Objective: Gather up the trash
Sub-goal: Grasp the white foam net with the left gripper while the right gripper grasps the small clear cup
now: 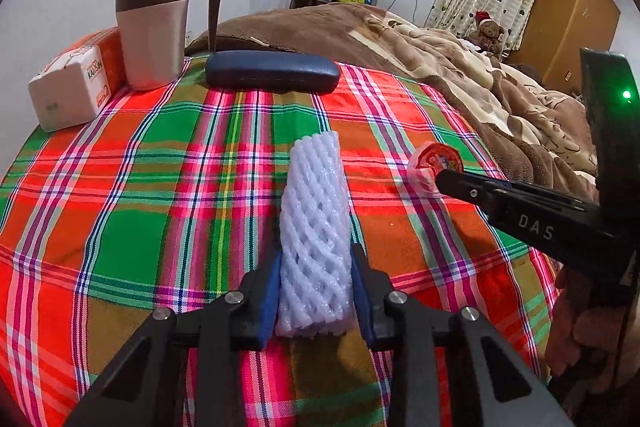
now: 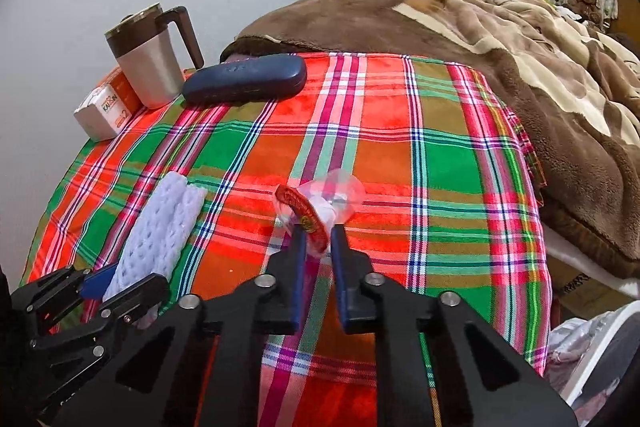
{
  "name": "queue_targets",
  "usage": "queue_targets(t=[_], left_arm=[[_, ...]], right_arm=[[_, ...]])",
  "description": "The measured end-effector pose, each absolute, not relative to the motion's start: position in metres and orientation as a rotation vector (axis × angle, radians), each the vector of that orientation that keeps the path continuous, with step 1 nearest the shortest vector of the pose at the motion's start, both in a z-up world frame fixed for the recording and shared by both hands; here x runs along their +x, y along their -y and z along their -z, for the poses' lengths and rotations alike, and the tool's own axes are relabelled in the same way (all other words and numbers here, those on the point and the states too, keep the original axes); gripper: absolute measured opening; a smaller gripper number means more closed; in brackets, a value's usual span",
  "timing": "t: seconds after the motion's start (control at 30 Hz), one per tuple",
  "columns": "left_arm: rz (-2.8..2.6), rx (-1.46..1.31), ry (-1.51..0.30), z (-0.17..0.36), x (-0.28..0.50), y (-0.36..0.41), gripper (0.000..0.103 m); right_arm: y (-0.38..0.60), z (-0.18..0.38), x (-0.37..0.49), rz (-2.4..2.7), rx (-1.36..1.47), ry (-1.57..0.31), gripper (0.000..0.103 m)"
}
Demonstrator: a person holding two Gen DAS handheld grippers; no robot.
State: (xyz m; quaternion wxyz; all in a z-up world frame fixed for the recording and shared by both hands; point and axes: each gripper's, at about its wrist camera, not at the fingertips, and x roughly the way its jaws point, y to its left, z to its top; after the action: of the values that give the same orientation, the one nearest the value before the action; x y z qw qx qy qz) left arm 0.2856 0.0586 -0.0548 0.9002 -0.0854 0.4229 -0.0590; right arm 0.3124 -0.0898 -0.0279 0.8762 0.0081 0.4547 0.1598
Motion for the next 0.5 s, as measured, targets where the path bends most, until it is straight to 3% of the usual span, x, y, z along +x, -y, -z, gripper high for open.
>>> queue_targets(t=[0.5], left_arm=[[0.117,-0.146,-0.851,0.033,0.261,-0.044,0.032]], right_arm=[[0.110,0.004,0.280,-0.350,0.049,-0.896,0.009]])
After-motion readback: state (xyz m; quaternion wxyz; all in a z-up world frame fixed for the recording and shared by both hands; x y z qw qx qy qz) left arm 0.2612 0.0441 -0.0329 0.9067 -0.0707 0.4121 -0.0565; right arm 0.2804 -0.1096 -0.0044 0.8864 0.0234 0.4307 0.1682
